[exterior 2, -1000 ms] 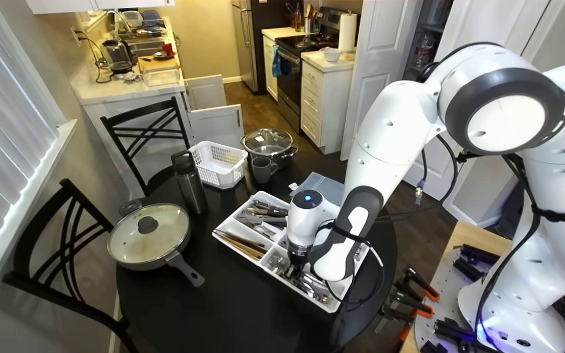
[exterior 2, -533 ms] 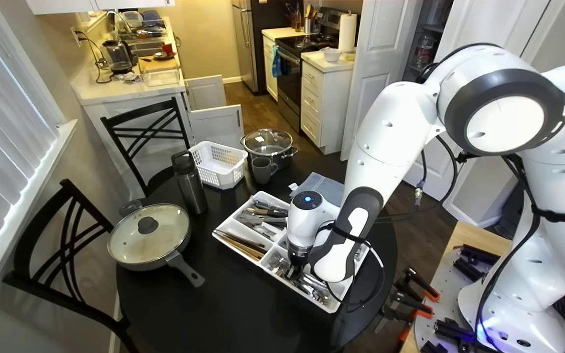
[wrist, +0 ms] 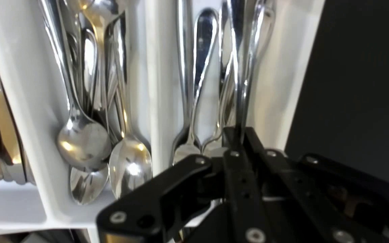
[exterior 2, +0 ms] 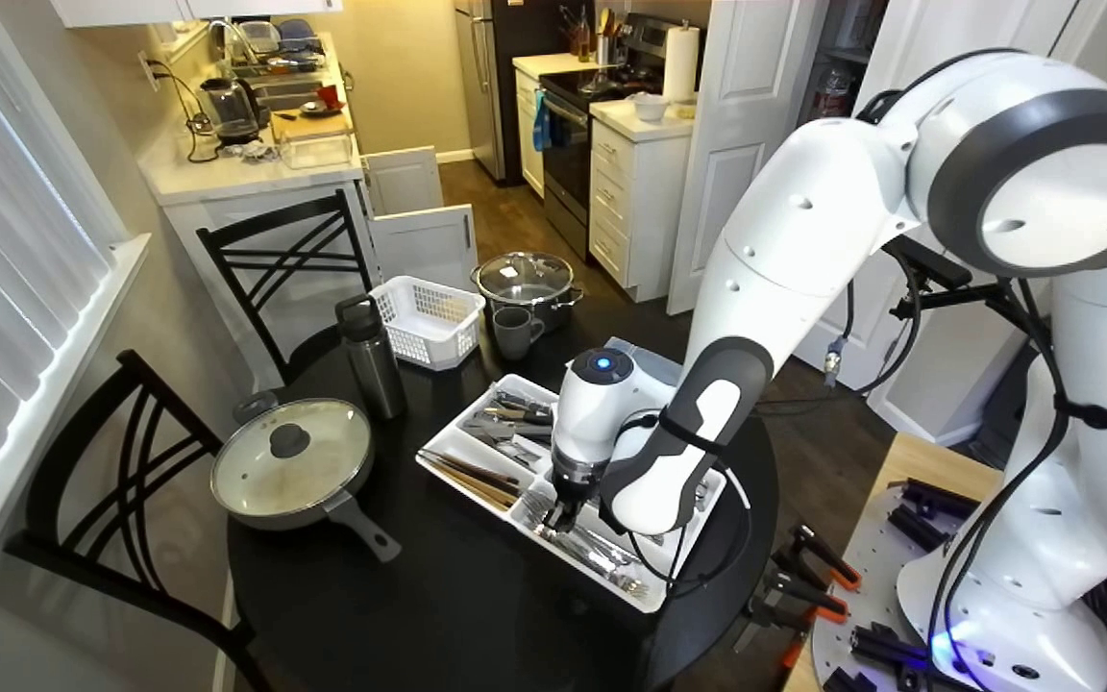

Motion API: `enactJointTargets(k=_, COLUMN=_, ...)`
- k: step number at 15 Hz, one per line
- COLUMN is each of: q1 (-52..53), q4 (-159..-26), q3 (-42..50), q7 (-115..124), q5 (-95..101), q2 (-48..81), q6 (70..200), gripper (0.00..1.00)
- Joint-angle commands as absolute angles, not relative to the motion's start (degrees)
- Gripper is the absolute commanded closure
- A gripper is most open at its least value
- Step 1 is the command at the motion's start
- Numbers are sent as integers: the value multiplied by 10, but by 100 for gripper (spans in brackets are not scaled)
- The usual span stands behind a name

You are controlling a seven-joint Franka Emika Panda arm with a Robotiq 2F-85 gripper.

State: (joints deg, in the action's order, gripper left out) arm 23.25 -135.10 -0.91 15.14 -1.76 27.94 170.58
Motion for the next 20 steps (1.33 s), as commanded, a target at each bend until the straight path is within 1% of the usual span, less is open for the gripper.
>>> enactJointTargets(k=1, q1=215, q4=-1376, q3=-30, q7=147, q5=-20, q2=216, q6=1675, gripper=98)
enactJointTargets(k=10, q1=223, q4=-1359, q3=-20, q7=163, q5=-3, q2=257, q6=1618, gripper=98)
enactJointTargets(k=20, q1=226, q4=-1353, q3=-15, q7=160, q5=-4, q2=298, q6=1661, gripper=98)
